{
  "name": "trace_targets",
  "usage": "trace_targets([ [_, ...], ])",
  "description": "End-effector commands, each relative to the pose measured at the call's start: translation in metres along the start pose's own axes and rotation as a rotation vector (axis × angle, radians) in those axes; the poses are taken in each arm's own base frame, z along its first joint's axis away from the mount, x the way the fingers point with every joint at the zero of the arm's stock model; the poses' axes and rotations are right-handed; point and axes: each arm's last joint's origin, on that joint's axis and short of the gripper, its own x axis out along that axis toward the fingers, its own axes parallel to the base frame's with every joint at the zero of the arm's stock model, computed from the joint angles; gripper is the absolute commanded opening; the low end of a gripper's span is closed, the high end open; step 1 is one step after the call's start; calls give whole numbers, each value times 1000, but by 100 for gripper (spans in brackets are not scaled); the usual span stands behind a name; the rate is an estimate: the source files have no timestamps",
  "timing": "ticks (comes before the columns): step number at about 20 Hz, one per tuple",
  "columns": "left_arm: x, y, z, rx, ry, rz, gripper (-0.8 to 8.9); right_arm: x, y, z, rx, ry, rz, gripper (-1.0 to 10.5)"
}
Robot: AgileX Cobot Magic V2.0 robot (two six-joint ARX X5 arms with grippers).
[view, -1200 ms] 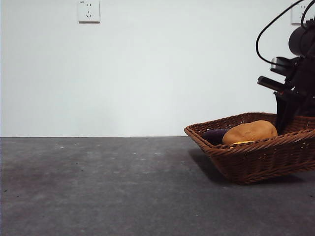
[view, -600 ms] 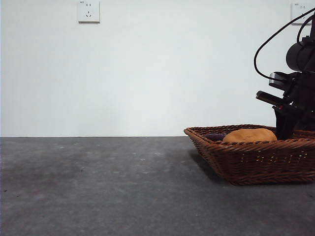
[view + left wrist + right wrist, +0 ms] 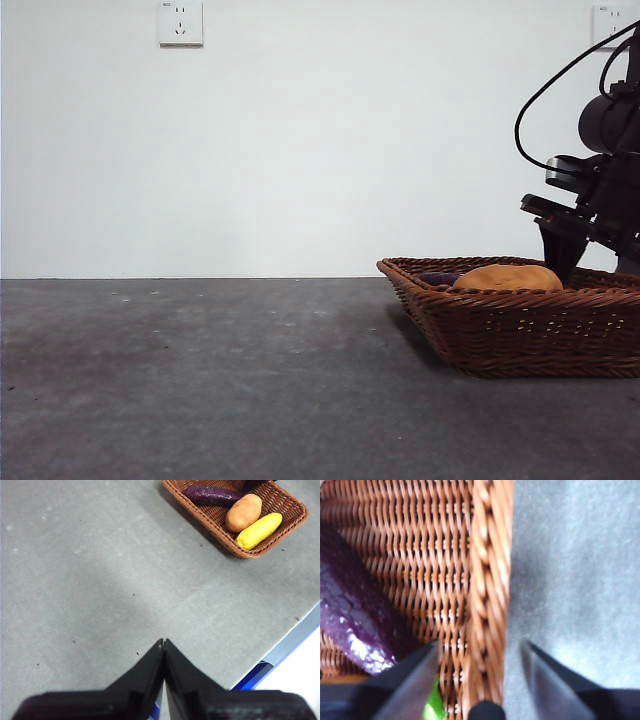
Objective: Help me put the vegetables on the table into the basket
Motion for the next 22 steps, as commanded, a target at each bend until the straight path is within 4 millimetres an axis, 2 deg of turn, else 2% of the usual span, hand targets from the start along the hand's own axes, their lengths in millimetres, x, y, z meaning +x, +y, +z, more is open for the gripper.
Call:
trace_targets([
  [1, 0, 0, 0, -6, -2, 3, -6, -14, 4, 1, -18, -32, -4, 324],
  [3, 0, 0, -1, 12, 0, 3, -6, -43, 13, 1, -38, -99, -32, 324],
  [5, 0, 0, 0, 12, 1, 3, -6, -82, 25, -2, -62, -185, -52, 320],
  [7, 1, 0, 0, 15, 2, 2, -6, -124, 38, -15, -85, -234, -28, 320],
  [9, 1, 0, 0, 19, 2, 2, -6, -166, 54, -40, -109, -262, 34, 314],
  [11, 1, 0, 0, 19, 2, 2, -6, -200, 65, -70, -125, -273, 84, 312],
  [14, 1, 0, 0, 25, 2, 2, -5, -231, 75, -109, -145, -261, 116, 303],
  [17, 1, 0, 0, 37, 4, 2, -5, -251, 81, -142, -186, -248, 128, 127],
  [20, 1, 0, 0, 37, 4, 2, -5, -263, 84, -167, -212, -242, 126, 85],
  [22, 1, 0, 0, 37, 4, 2, -5, -270, 86, -176, -225, -276, 127, -20],
])
